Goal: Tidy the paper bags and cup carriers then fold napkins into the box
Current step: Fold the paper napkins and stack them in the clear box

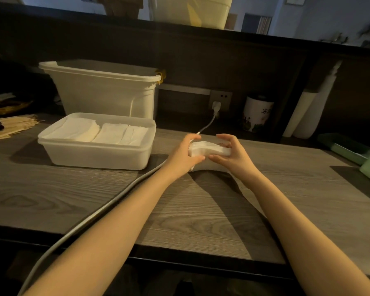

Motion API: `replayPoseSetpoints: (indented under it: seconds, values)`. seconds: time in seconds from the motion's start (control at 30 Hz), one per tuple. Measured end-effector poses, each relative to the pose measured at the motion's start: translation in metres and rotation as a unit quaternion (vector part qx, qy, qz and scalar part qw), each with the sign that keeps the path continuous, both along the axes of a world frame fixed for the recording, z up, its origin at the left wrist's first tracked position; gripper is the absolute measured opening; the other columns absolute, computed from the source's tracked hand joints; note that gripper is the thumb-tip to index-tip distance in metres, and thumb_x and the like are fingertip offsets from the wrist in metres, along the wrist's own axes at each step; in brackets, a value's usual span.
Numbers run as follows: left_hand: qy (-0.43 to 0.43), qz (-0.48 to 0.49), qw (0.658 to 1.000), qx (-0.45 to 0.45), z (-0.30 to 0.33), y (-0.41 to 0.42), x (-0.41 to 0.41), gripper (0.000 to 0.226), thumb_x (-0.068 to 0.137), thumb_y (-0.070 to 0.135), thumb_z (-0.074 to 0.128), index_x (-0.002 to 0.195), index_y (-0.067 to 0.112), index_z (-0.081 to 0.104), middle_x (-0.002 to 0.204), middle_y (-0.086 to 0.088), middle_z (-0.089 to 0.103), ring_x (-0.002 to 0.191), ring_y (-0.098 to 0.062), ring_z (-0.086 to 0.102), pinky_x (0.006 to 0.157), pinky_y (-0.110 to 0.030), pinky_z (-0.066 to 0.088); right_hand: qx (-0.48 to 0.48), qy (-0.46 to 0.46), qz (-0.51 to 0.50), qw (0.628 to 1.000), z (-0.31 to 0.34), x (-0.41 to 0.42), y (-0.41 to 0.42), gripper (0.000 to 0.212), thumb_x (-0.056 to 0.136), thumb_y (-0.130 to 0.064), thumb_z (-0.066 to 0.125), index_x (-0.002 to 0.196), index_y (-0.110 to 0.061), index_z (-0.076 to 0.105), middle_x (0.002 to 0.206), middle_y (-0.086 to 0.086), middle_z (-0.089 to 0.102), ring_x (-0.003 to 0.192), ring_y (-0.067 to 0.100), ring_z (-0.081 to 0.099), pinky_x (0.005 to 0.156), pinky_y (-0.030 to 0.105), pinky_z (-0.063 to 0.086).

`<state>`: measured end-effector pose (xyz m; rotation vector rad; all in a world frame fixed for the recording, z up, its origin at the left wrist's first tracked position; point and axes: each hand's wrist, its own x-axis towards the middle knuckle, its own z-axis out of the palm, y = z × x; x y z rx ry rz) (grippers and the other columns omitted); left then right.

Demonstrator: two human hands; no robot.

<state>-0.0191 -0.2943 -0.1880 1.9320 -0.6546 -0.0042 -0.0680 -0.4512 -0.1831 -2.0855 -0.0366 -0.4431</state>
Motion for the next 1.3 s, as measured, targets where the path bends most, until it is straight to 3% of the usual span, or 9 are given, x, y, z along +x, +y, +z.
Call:
replayPoseSetpoints:
  seconds: [0.1, 0.23, 0.43, 0.63, 0.73, 0.87, 1.07, 1.13, 1.3]
  values:
    - [-0.006, -0.002, 1.000, 0.025, 0.001, -0.001, 0.002, 0.033, 0.086, 0.019, 0.064, 0.118, 0.015, 0.055, 0.106, -0.003, 0.057, 0.094, -0.015, 0.055, 0.064, -0.017, 0.045, -0.006, 0.037, -0.019, 0.999, -0.002, 0.001, -0.006, 0.062, 0.079, -0.015, 0.073, 0.133, -0.019, 0.041, 0.130, 0.000, 0.044, 0.115, 0.015, 0.049, 0.090, 0.029, 0.049]
    - [0.023, 0.005, 1.000, -0.008, 0.005, 0.000, 0.002, 0.023, 0.086, 0.021, 0.065, 0.107, 0.014, 0.058, 0.096, 0.003, 0.057, 0.092, -0.012, 0.055, 0.069, -0.020, 0.047, 0.076, 0.009, -0.035, 0.996, 0.003, -0.001, -0.008, 0.054, 0.077, -0.018, 0.074, 0.124, -0.017, 0.048, 0.124, 0.004, 0.053, 0.100, 0.013, 0.059, 0.072, 0.022, 0.053]
    - [0.116, -0.051, 0.991, -0.034, 0.011, -0.004, -0.006, 0.049, 0.084, 0.018, 0.066, 0.127, 0.015, 0.045, 0.113, 0.003, 0.054, 0.106, -0.011, 0.052, 0.089, -0.028, 0.048, 0.194, -0.044, -0.024, 0.980, 0.017, -0.008, 0.001, 0.060, 0.076, -0.020, 0.074, 0.128, -0.019, 0.045, 0.125, 0.005, 0.053, 0.109, 0.019, 0.057, 0.085, 0.036, 0.055]
    - [0.185, -0.075, 0.978, -0.059, 0.010, -0.012, -0.015, 0.039, 0.095, 0.034, 0.049, 0.127, 0.013, 0.046, 0.113, -0.003, 0.060, 0.102, -0.016, 0.059, 0.084, -0.032, 0.053, 0.170, -0.013, -0.032, 0.985, 0.016, -0.007, 0.014, 0.054, 0.084, -0.026, 0.066, 0.132, -0.014, 0.043, 0.125, 0.007, 0.055, 0.108, 0.020, 0.058, 0.086, 0.036, 0.054]
    - [0.195, -0.048, 0.974, -0.101, 0.013, -0.015, -0.016, 0.034, 0.098, 0.033, 0.042, 0.127, 0.015, 0.045, 0.108, 0.000, 0.059, 0.095, -0.013, 0.058, 0.079, -0.028, 0.051, 0.220, 0.070, -0.018, 0.973, 0.019, -0.007, 0.017, 0.054, 0.091, -0.040, 0.054, 0.135, -0.011, 0.040, 0.124, 0.008, 0.056, 0.105, 0.021, 0.060, 0.084, 0.033, 0.054]
    - [0.151, 0.000, 0.980, -0.126, 0.020, -0.014, -0.017, 0.035, 0.100, 0.030, 0.036, 0.131, 0.013, 0.040, 0.103, 0.003, 0.054, 0.085, -0.007, 0.053, 0.070, -0.020, 0.047, 0.238, 0.145, 0.034, 0.960, 0.026, -0.011, 0.018, 0.032, 0.096, -0.044, 0.040, 0.113, -0.018, 0.050, 0.100, 0.001, 0.062, 0.089, 0.015, 0.063, 0.067, 0.021, 0.053]
    - [0.097, 0.027, 0.992, -0.080, 0.038, -0.013, -0.012, 0.039, 0.100, 0.031, 0.036, 0.133, 0.011, 0.033, 0.122, -0.008, 0.050, 0.092, -0.012, 0.053, 0.071, -0.022, 0.048, 0.147, 0.127, -0.005, 0.981, 0.041, -0.004, 0.029, 0.050, 0.097, -0.045, 0.040, 0.136, -0.013, 0.039, 0.121, 0.009, 0.057, 0.102, 0.021, 0.060, 0.083, 0.029, 0.051]
    - [0.085, 0.022, 0.994, -0.072, 0.049, -0.009, -0.011, 0.042, 0.100, 0.032, 0.036, 0.135, 0.010, 0.029, 0.122, -0.007, 0.049, 0.094, -0.014, 0.052, 0.068, -0.022, 0.048, 0.123, 0.120, -0.015, 0.985, 0.052, 0.001, 0.034, 0.050, 0.098, -0.044, 0.040, 0.139, -0.015, 0.034, 0.124, 0.008, 0.053, 0.105, 0.022, 0.058, 0.093, 0.036, 0.050]
    - [0.073, 0.024, 0.997, -0.013, 0.075, 0.024, -0.002, 0.042, 0.098, 0.039, 0.039, 0.132, 0.016, 0.032, 0.109, -0.002, 0.052, 0.083, -0.013, 0.056, 0.052, -0.023, 0.053, 0.077, 0.127, 0.016, 0.989, 0.083, 0.012, 0.055, 0.041, 0.097, -0.030, 0.047, 0.133, -0.016, 0.036, 0.116, 0.006, 0.055, 0.100, 0.020, 0.059, 0.092, 0.038, 0.051]
